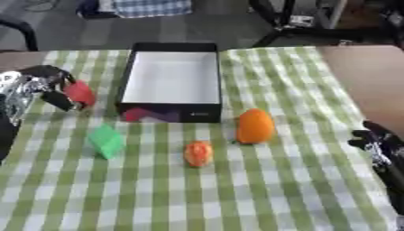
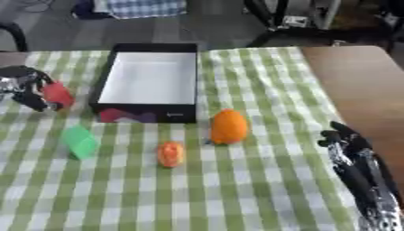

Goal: Pick up objects on the table and place them in the box.

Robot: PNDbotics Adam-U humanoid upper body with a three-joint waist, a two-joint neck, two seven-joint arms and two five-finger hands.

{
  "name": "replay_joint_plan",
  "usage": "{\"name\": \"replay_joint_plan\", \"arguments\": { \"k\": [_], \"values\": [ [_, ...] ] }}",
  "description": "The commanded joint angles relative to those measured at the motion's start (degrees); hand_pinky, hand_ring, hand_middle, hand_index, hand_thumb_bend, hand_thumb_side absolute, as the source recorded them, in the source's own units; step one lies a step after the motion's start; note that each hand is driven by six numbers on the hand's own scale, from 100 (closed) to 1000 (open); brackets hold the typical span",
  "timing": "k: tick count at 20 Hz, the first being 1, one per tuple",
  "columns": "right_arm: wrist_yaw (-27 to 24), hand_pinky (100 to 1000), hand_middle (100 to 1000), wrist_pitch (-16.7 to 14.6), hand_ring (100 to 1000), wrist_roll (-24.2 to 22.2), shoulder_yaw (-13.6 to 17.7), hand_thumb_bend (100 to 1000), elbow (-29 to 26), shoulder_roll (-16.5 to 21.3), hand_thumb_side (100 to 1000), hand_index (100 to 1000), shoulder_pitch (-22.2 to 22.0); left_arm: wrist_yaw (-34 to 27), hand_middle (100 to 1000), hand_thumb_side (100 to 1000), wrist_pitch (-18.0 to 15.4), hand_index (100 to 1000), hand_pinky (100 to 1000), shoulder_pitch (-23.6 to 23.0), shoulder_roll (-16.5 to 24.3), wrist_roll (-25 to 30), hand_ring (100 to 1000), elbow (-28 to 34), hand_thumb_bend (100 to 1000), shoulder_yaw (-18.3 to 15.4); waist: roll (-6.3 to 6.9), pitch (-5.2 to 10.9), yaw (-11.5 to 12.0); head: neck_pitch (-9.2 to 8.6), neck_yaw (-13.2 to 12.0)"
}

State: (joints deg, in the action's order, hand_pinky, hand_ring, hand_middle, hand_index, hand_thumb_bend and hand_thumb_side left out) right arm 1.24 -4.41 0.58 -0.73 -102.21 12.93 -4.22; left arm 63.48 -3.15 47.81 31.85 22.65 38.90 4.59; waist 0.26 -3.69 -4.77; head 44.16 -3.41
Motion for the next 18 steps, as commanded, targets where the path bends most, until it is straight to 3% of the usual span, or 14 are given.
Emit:
{"name": "replay_joint_plan", "arguments": {
  "k": [1,2,3,4,5,12,18],
  "values": [
    [-0.3,891,706,0.0,717,-0.2,0.2,100,-0.3,1.2,624,866,0.5,-0.1,529,352,0.3,767,664,0.6,0.8,-2.7,521,0.3,194,-0.5,-0.46,1.02,-0.1,-0.04,0.0],
    [-0.3,891,706,0.0,717,-0.2,0.2,100,-0.3,1.2,624,866,0.5,-0.2,529,352,0.4,767,664,0.6,0.8,-3.7,521,0.5,194,-0.6,-0.45,1.03,-0.1,-0.04,0.0],
    [-0.3,891,706,0.0,717,-0.2,0.2,100,-0.3,1.2,624,866,0.5,-0.5,504,310,0.3,745,651,0.6,0.9,-4.6,501,0.8,129,-0.6,-0.43,1.04,-0.1,-0.04,0.0],
    [-0.3,891,706,0.0,717,-0.2,0.2,100,-0.3,1.2,628,866,0.5,-1.0,498,408,0.2,741,649,0.7,1.1,-5.4,497,1.2,100,-0.6,-0.41,1.05,-0.2,-0.04,0.0],
    [-0.2,891,706,0.0,717,-0.2,0.2,100,-0.3,1.2,624,866,0.5,-1.6,496,302,-0.1,741,649,0.8,1.4,-6.1,496,1.9,108,-0.5,-0.39,1.08,-0.2,-0.04,0.0],
    [0.0,891,706,0.0,717,-0.2,0.2,100,-0.2,1.2,623,866,0.5,-7.5,478,314,-1.0,744,654,4.5,4.7,-7.2,478,9.3,100,0.1,-0.26,1.56,-0.1,-0.04,0.1],
    [0.1,890,706,0.0,716,-0.2,0.2,100,0.0,1.2,622,866,0.4,-13.7,480,329,-3.5,747,659,7.6,3.3,-7.1,479,16.2,106,3.7,-0.34,1.99,-0.3,-0.04,0.3]
  ]
}}
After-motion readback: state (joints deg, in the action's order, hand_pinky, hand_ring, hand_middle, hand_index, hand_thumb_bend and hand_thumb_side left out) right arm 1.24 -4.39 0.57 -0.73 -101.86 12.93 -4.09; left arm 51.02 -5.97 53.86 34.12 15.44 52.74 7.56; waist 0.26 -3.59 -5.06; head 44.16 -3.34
